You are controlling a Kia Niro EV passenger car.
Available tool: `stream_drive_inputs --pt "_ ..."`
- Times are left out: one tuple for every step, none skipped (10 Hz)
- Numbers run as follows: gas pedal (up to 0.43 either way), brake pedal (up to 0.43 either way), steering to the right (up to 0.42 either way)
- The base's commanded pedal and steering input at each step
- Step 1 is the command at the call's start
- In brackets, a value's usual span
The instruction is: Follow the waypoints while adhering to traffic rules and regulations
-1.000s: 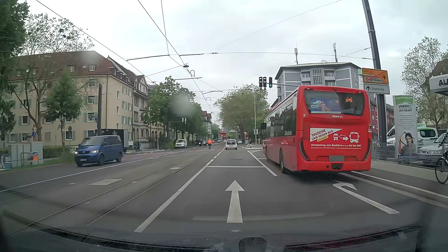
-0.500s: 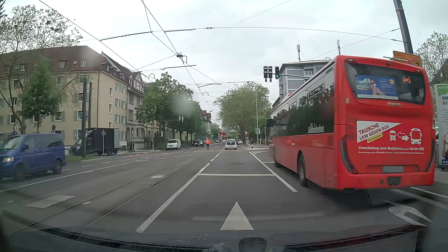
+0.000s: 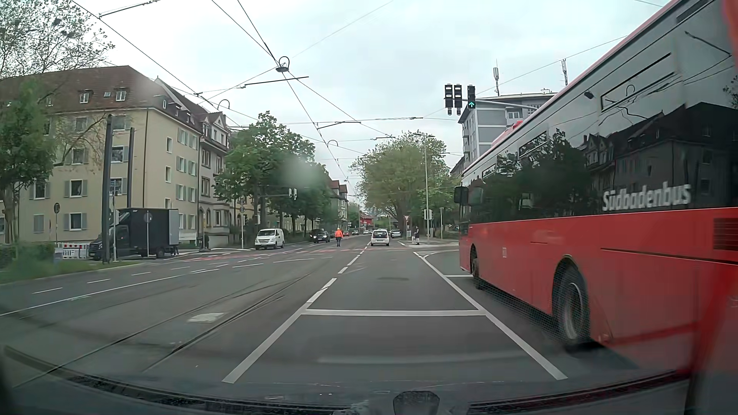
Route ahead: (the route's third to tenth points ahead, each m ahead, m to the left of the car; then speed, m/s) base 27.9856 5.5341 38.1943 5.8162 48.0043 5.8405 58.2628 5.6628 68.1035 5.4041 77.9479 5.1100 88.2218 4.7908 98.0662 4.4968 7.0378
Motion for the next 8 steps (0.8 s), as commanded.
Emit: stream_drive_inputs --pt "0.110 0.000 -0.001" --pt "0.110 0.000 -0.001" --pt "0.110 0.000 -0.001" --pt "0.110 0.000 -0.001" --pt "0.110 0.000 -0.001" --pt "0.110 0.000 -0.001" --pt "0.110 0.000 -0.001" --pt "0.110 0.000 -0.001"
